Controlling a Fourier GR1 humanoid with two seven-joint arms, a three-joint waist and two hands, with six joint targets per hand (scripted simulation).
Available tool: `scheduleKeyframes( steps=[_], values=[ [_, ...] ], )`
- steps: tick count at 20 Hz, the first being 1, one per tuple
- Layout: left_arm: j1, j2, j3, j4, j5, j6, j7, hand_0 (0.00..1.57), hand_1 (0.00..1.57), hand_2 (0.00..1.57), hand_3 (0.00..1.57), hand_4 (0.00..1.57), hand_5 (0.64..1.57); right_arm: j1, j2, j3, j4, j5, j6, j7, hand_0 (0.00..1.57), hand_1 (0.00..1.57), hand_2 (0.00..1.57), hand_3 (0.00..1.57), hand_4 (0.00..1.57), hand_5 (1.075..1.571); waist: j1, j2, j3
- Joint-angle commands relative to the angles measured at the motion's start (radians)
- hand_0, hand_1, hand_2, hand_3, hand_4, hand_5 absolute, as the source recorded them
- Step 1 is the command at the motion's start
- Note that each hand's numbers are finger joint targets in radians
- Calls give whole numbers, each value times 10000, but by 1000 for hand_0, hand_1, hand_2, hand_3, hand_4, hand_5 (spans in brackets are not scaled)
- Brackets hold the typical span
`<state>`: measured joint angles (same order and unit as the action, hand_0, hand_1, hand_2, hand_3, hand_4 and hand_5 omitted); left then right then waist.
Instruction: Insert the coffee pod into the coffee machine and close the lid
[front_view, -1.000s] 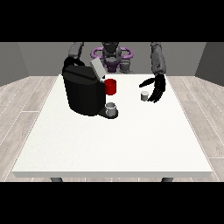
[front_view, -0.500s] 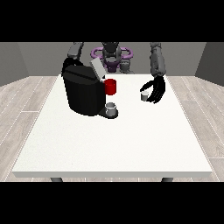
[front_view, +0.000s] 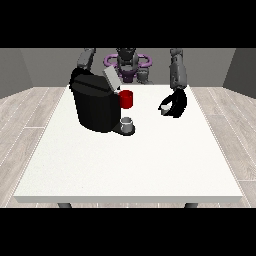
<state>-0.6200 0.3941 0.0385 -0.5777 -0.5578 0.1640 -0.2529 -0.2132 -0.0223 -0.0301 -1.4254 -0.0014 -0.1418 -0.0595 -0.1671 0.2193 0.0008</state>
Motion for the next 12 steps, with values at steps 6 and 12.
scheduleKeyframes(
  steps=[6,12],
  values=[
    [-479,162,-43,569,-573,233,-738,1266,1266,1399,1363,507,1571,-341,198,134,-189,140,-383,469,0,0,0,0,430,1571,41,90,-13],
    [-1508,341,32,-23,-116,-1610,-637,1400,1400,1423,1364,595,1571,133,211,330,706,-248,-494,-72,0,0,0,0,505,1571,139,-575,-7]
  ],
)
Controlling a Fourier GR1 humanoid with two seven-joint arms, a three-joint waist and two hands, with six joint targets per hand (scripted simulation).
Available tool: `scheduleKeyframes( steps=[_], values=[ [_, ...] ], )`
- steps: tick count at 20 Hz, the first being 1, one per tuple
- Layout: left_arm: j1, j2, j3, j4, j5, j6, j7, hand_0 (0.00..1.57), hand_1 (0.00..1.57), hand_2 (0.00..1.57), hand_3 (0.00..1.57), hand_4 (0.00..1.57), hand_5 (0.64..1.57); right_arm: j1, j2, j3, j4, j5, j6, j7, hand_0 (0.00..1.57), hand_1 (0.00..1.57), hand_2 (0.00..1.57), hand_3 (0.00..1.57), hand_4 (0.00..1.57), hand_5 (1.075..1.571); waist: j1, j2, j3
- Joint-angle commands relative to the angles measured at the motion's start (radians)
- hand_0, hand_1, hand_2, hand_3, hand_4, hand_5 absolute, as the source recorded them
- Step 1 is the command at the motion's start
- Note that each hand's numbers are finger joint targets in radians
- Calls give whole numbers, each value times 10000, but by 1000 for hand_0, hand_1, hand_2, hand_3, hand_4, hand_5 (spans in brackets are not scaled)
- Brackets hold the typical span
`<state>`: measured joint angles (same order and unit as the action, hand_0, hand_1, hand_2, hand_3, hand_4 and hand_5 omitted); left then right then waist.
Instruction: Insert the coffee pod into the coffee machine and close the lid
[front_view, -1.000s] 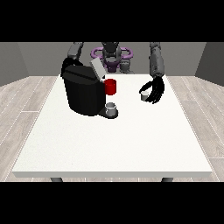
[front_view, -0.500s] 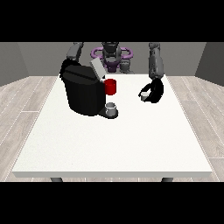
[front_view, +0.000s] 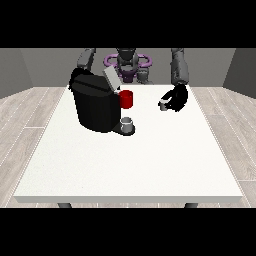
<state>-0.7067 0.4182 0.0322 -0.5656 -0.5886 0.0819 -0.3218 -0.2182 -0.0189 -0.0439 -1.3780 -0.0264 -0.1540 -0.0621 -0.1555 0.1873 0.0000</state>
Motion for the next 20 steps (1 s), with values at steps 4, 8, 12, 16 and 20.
scheduleKeyframes(
  steps=[4,8,12,16,20],
  values=[
    [-948,11,33,-359,98,-1093,39,1289,1289,1362,1337,557,1571,-343,174,249,417,156,-313,58,0,0,0,0,468,1571,102,-311,-1],
    [-1655,168,-55,-743,54,-1809,562,1235,1235,1323,1291,571,1571,-3,-42,161,838,53,312,-306,0,0,0,0,456,1571,-76,-756,3],
    [-1555,-184,-222,-951,-175,-1966,937,1252,1252,1329,1292,573,1571,49,105,140,812,-46,83,-142,0,0,0,0,489,1571,-44,-1088,1],
    [-1964,112,179,-882,-137,-1721,740,1255,1255,1332,1288,556,1571,1,179,473,520,-161,-121,-157,0,0,0,0,495,1571,-357,-631,-1],
    [-2670,671,560,-843,-57,-1943,1046,1011,1011,1199,1224,543,1571,-181,138,437,221,-38,118,101,0,0,0,0,521,1571,-725,-567,-2]
  ],
)
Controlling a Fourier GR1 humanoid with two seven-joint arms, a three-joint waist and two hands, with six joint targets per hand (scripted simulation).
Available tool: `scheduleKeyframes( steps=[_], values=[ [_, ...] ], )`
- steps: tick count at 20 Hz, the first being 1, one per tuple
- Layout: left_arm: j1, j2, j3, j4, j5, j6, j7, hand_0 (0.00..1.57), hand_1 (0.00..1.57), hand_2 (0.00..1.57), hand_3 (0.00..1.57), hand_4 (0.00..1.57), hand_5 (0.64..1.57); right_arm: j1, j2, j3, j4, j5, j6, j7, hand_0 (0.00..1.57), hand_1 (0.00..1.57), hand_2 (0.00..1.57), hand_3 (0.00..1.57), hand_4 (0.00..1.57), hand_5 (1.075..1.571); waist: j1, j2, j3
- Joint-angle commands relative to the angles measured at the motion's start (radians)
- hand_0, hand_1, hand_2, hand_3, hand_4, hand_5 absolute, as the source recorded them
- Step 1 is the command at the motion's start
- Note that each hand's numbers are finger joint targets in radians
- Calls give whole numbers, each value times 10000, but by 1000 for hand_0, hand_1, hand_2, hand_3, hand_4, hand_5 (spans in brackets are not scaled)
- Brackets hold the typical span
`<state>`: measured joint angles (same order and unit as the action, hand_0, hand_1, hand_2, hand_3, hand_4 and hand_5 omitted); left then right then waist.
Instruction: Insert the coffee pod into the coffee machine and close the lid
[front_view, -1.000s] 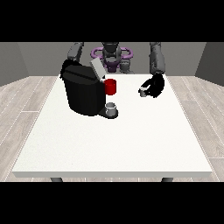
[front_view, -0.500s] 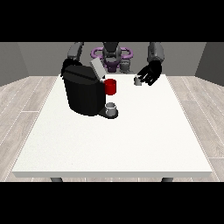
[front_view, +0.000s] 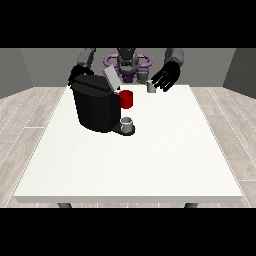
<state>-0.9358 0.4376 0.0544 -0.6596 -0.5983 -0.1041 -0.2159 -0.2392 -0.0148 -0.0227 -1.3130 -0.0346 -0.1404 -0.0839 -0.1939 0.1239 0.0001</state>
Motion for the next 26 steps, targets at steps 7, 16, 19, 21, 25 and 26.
scheduleKeyframes(
  steps=[7,16,19,21,25,26],
  values=[
    [-1688,555,844,132,289,-259,800,1239,1239,1262,1198,476,1571,-458,-142,58,-319,83,106,-68,0,0,0,0,511,1571,-763,854,0],
    [-2384,-164,360,-110,-143,-312,1423,1281,1281,1306,1226,501,1571,-1231,-216,-378,10,81,-286,97,0,0,0,0,459,1571,-634,891,4],
    [-1884,65,649,133,-77,135,794,1277,1277,1303,1236,488,1571,-552,-299,-133,-462,141,-6,-195,0,0,0,0,526,1571,-1019,1174,0],
    [-2577,885,870,432,-17,-588,812,1307,1307,1328,1239,487,1571,-1041,-345,-126,-731,232,-226,404,0,0,0,0,481,1571,-1216,1449,-2],
    [-2122,-170,465,252,-277,-83,1073,1305,1305,1326,1229,500,1571,-1057,-261,-223,-411,135,-226,310,0,0,0,0,537,1571,-839,1164,0],
    [-2301,95,495,291,-251,-533,1273,1326,1326,1335,1233,503,1571,-514,-184,-158,-360,5,12,-6,0,0,0,0,530,1571,-980,874,2]
  ],
)
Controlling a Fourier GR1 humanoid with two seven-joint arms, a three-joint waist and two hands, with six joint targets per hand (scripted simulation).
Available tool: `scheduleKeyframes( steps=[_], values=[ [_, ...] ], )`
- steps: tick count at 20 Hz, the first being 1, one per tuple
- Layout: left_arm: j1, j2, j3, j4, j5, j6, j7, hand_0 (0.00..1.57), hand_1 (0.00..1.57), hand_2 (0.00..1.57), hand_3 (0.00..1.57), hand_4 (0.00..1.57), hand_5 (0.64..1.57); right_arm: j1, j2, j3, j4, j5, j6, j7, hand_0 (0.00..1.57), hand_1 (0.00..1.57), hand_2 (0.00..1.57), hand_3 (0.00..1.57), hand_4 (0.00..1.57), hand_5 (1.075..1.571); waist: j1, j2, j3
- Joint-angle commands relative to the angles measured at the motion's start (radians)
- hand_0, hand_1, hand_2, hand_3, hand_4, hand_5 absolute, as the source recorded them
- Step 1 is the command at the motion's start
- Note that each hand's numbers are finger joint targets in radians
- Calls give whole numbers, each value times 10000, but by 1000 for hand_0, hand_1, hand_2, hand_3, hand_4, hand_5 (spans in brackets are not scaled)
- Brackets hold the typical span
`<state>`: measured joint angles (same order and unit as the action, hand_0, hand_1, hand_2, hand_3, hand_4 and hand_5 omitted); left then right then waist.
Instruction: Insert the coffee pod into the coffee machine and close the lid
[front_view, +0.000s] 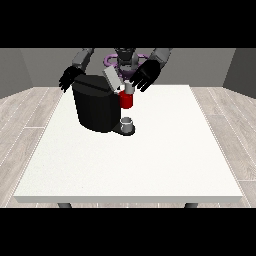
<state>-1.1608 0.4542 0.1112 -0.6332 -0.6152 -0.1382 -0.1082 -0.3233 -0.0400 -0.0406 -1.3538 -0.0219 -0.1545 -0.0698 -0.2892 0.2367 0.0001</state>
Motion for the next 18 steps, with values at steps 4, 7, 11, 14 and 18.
scheduleKeyframes(
  steps=[4,7,11,14,18],
  values=[
    [158,-841,-301,-121,-270,425,187,1260,1260,1298,1208,511,1571,-280,-67,-254,158,-168,-54,196,0,0,0,0,512,1571,205,-121,2],
    [2,-129,-54,91,-206,109,-261,1183,1183,1251,1180,499,1571,320,121,65,-55,-38,123,-634,0,0,0,0,513,1571,-101,290,2],
    [-333,-61,122,68,-95,-70,-26,1203,1203,1272,1200,500,1571,-145,-555,-544,93,-593,691,-209,0,0,0,0,513,1571,-78,201,4],
    [-264,152,252,523,-145,37,-357,1204,1204,1279,1208,521,1571,23,375,654,-753,101,-551,504,0,0,0,0,462,1571,-334,301,-4],
    [231,-572,-140,244,-456,433,-56,1184,1184,1248,1186,488,1571,138,-41,-84,-158,-203,-12,143,0,0,0,0,448,1571,8,-13,0]
  ],
)
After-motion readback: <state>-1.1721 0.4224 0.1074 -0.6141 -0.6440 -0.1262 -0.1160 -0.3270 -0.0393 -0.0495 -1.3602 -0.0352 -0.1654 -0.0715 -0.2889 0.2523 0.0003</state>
